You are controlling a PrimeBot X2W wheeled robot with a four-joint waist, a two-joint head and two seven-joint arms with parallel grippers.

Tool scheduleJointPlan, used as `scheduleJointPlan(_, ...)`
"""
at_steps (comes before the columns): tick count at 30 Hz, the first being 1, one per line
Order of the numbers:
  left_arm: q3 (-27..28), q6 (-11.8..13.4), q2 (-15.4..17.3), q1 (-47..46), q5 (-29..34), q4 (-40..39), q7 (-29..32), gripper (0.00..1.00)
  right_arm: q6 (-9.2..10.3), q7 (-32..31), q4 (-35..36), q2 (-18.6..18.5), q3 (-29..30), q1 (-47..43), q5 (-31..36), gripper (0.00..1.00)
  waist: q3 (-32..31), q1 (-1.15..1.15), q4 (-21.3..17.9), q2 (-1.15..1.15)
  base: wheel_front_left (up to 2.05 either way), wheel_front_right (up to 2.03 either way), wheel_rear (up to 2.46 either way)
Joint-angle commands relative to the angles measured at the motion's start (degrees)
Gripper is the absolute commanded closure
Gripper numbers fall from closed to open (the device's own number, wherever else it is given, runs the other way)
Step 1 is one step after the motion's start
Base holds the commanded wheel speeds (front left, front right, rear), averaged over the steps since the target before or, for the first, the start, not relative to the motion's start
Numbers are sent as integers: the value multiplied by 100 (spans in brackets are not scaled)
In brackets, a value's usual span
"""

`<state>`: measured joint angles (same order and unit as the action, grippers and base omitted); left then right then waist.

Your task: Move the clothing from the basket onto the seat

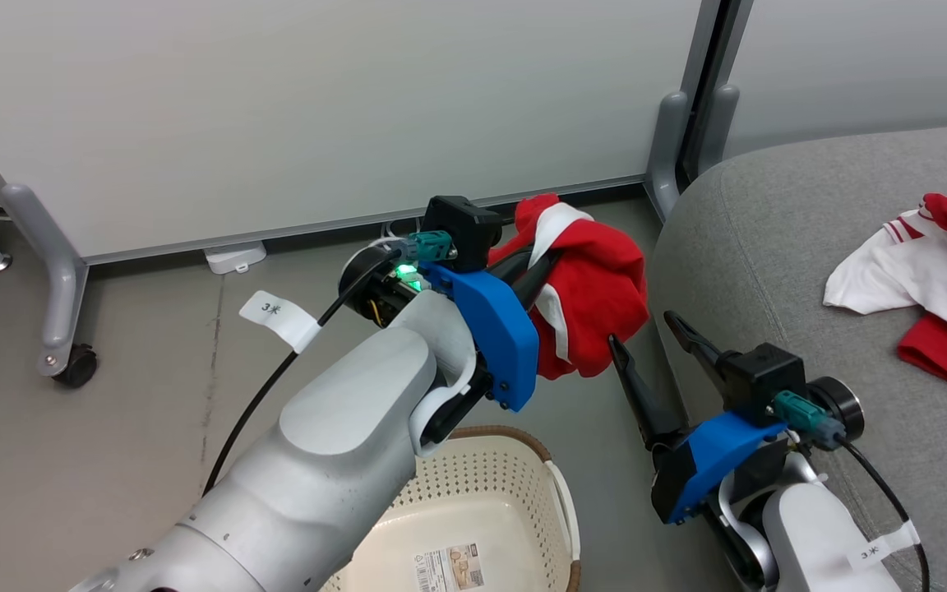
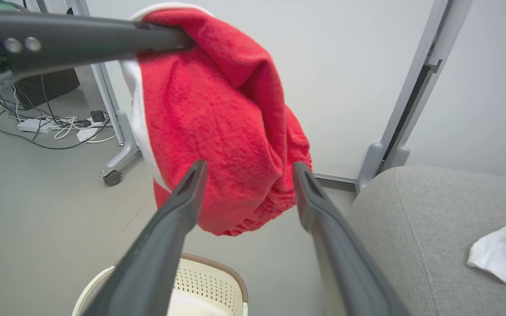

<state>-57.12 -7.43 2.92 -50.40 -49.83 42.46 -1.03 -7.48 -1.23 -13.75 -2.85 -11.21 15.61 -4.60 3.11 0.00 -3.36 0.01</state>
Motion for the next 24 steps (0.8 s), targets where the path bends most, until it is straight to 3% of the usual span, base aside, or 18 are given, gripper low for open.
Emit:
scheduleJointPlan(1,-13,-7,0,-96,-2,0,-6,100,-3,-11,-31,-7,-5,65,24,0,3,0,6,-1,0,0,0)
scheduleJointPlan(12,-204,-8,-2,-154,-134,-147,-15,100,-2,-211,-840,-8,-339,726,88,0,75,0,30,-1,0,0,0)
scheduleJointPlan(22,-357,-7,-3,-174,-283,-232,-67,100,-3,-183,-1735,-8,-746,1187,-238,0,38,0,69,-1,0,0,0)
scheduleJointPlan(23,-371,-5,-2,-177,-302,-236,-62,100,-2,-165,-1804,-8,-777,1228,-264,25,34,0,71,-1,0,0,0)
scheduleJointPlan(24,-384,-3,-2,-182,-316,-235,-69,100,-2,-161,-1867,-8,-806,1267,-283,57,30,0,74,-1,0,0,0)
